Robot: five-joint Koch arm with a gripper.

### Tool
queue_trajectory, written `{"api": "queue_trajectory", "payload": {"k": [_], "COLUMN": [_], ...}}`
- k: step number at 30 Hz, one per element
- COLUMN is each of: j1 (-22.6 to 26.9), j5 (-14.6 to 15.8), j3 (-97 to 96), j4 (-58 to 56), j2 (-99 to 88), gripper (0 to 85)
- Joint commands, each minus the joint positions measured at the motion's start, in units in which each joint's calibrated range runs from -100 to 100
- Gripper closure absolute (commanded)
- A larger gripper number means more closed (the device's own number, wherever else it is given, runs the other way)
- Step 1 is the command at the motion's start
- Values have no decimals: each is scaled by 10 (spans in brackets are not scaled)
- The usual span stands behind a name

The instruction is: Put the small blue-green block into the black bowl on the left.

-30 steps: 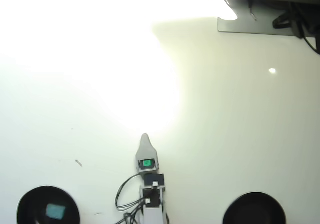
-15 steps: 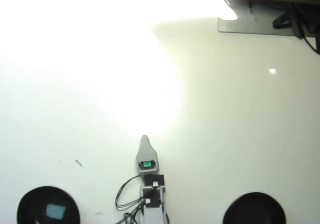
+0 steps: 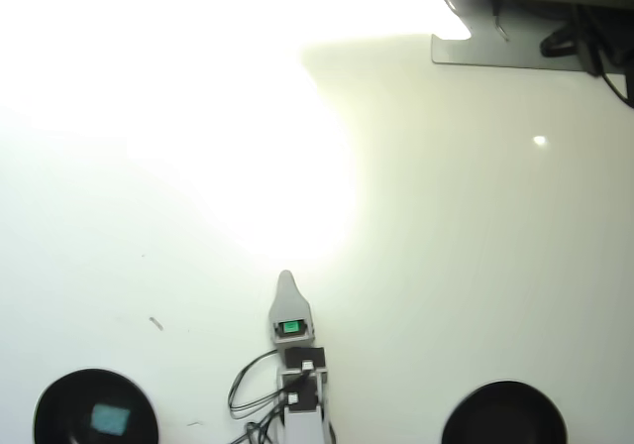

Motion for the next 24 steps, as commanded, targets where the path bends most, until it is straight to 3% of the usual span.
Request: {"api": "queue_trajectory", "payload": {"k": [1, 24], "j1": [1, -12], "j5": [1, 13], "j3": [-20, -20], "j4": [0, -16], "j2": [-7, -7], "gripper": [365, 365]}}
